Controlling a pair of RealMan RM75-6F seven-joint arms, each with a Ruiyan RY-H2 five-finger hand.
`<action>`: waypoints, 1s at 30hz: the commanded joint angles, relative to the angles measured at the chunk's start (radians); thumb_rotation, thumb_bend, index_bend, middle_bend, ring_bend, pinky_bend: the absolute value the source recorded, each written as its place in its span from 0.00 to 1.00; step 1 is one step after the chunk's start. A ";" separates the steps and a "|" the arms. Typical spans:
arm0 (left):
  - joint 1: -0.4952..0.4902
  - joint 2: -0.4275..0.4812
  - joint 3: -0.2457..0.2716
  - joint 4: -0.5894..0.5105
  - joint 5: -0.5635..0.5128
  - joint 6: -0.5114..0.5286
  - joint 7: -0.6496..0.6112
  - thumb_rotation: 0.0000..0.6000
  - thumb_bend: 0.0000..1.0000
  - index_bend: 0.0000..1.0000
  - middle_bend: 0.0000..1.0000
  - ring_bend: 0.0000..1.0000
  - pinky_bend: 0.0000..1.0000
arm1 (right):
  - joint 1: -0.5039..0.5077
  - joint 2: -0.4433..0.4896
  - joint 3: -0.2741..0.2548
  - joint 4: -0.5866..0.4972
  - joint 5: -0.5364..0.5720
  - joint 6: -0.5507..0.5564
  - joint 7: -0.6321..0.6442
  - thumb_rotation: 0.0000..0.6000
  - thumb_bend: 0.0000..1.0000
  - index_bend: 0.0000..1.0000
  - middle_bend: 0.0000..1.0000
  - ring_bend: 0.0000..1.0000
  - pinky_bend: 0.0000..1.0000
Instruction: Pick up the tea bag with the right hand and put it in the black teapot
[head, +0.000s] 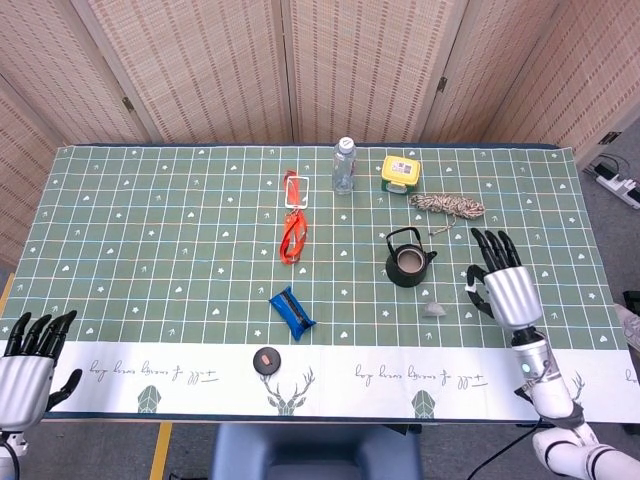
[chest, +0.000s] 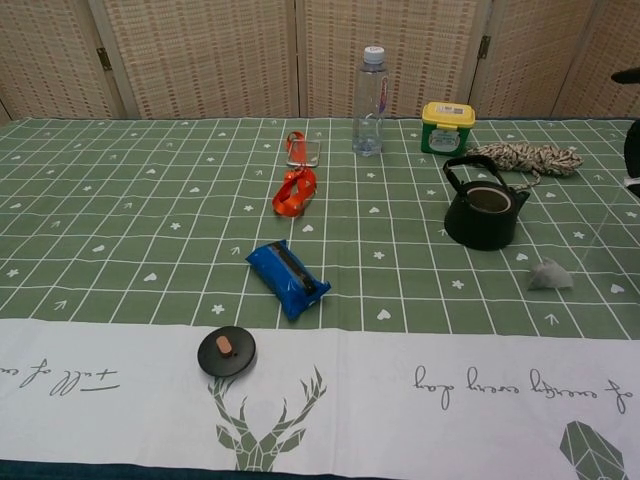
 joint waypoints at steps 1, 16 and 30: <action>0.000 0.002 -0.001 -0.001 -0.003 -0.001 -0.004 1.00 0.27 0.00 0.14 0.10 0.05 | 0.050 0.085 0.054 -0.156 0.039 -0.052 -0.112 1.00 0.41 0.68 0.06 0.00 0.00; -0.001 0.021 -0.005 -0.005 -0.019 -0.010 -0.047 1.00 0.27 0.00 0.14 0.10 0.05 | 0.128 0.153 0.163 -0.352 0.149 -0.112 -0.256 1.00 0.41 0.68 0.07 0.00 0.00; -0.001 0.035 -0.002 -0.010 -0.014 -0.009 -0.080 1.00 0.27 0.00 0.14 0.10 0.05 | 0.209 0.097 0.190 -0.287 0.233 -0.189 -0.282 1.00 0.41 0.68 0.07 0.00 0.00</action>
